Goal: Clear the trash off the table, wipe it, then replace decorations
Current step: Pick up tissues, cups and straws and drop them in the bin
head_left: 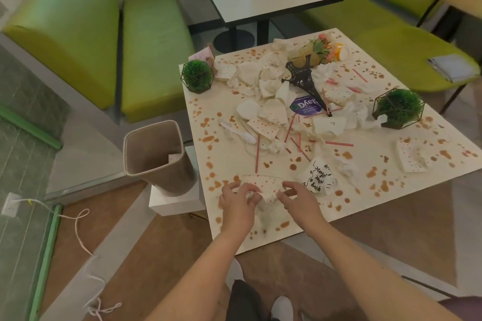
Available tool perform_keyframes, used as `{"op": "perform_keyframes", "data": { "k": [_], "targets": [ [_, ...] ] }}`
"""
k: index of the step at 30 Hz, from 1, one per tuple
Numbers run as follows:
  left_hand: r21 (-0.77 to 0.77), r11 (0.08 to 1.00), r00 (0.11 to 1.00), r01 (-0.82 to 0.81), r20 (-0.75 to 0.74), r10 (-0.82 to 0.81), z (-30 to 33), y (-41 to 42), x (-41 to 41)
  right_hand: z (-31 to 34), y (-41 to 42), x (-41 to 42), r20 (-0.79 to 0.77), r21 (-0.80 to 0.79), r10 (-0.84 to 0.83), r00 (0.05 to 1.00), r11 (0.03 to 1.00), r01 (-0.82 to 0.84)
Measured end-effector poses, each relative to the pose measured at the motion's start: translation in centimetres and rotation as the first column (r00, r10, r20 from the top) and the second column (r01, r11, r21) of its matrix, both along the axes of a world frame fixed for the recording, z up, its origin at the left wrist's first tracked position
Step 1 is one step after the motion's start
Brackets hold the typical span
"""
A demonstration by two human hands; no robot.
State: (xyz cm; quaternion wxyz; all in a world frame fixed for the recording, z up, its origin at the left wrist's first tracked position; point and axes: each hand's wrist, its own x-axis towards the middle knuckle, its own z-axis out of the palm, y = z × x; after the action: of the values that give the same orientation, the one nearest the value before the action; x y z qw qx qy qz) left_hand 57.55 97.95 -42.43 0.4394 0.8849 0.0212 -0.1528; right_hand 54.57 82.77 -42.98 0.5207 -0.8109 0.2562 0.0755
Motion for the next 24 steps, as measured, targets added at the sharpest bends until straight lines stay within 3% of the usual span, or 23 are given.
{"op": "perform_keyframes", "data": {
  "k": [5, 9, 11, 13, 24],
  "targets": [
    [-0.377, 0.914, 0.987, -0.147, -0.111, 0.113, 1.6, 0.0, 1.6, 1.1, 1.4, 2.2, -0.017, 0.252, -0.100, 0.995, 0.962, 0.101],
    [-0.527, 0.743, 0.909, -0.413, -0.284, 0.304, 2.6, 1.6, 3.5, 1.5, 3.1, 4.9, -0.019, 0.322, -0.123, 0.992, 0.939, 0.123],
    [-0.542, 0.676, 0.865, -0.499, -0.352, 0.357, 2.9, 2.8, 4.9, 1.8, 4.3, 6.6, -0.019, 0.336, -0.104, 0.994, 0.936, 0.104],
    [-0.529, 0.667, 0.850, -0.524, -0.367, 0.377, 2.9, 4.2, 6.4, 2.1, 5.6, 8.4, -0.010, 0.338, -0.071, 0.997, 0.939, 0.070],
    [-0.458, 0.605, 0.752, -0.651, -0.283, 0.595, 2.2, 13.4, 16.3, 2.7, 13.2, 18.5, -0.023, 0.254, 0.194, 0.981, 0.950, -0.181]
  ]
}}
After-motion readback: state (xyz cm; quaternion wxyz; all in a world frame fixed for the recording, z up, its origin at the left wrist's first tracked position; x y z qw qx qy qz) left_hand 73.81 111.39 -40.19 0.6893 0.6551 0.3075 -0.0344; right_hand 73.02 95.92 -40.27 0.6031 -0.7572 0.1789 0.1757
